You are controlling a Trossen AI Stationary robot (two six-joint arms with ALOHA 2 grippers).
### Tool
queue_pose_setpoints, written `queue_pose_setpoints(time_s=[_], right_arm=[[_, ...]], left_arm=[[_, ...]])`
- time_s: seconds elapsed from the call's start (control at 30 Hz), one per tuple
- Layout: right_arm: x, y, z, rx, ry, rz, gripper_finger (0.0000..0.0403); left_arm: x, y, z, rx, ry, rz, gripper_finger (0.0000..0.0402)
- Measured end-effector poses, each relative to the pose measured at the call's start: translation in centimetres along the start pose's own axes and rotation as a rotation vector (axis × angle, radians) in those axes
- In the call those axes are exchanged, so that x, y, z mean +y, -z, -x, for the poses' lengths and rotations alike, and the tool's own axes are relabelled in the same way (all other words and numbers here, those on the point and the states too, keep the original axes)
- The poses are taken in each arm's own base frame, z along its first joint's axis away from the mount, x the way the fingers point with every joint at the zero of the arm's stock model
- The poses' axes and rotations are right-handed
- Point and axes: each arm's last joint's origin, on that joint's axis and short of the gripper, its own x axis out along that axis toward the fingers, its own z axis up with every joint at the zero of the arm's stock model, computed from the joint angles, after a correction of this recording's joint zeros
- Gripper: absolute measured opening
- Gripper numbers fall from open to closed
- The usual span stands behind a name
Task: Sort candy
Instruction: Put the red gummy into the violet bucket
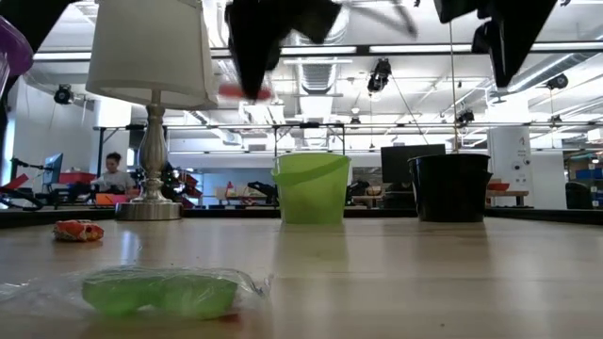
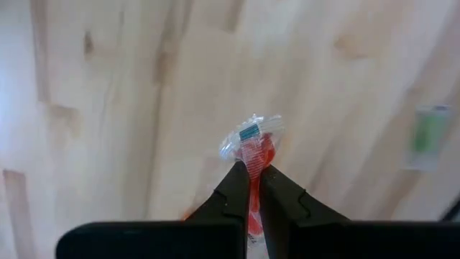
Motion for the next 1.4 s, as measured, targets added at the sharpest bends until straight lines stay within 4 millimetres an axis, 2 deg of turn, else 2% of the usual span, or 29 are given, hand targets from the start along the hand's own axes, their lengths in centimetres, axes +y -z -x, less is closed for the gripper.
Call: queue_pose_setpoints(time_s=[0.27, 0.43, 0.67, 0.9, 1.07, 1.23, 1.4], right_arm=[[0.0, 0.2, -1.8, 0.012, 0.006, 0.020, 0.0183], [0.1, 0.0, -3.0, -0.015, -0.010, 0.047, 0.0183], [0.0, 0.3, -4.0, 0.000, -0.005, 0.053, 0.0183], [0.2, 0.0, -4.7, -0.036, -0.032, 0.052, 0.0183], [0.2, -0.1, -4.6, -0.044, -0.038, 0.019, 0.0183], [0.4, -0.4, -4.0, -0.068, -0.054, -0.011, 0.0183], [0.7, -0.9, -3.3, -0.106, -0.080, -0.072, 0.0183]], left_arm=[[-3.9, 3.8, 4.1, -0.097, 0.082, 0.026, 0.0000], [-6.0, 7.7, 6.1, -0.119, 0.124, 0.112, 0.0000], [-7.7, 13.7, 7.3, -0.090, 0.150, 0.281, 0.0000], [-7.9, 18.3, 6.4, 0.005, 0.132, 0.394, 0.0000], [-7.4, 20.8, 4.3, 0.157, 0.097, 0.406, 0.0001], [-7.1, 21.6, 2.3, 0.269, 0.061, 0.385, 0.0025], [-7.4, 21.3, 1.1, 0.222, 0.081, 0.297, 0.0071]])
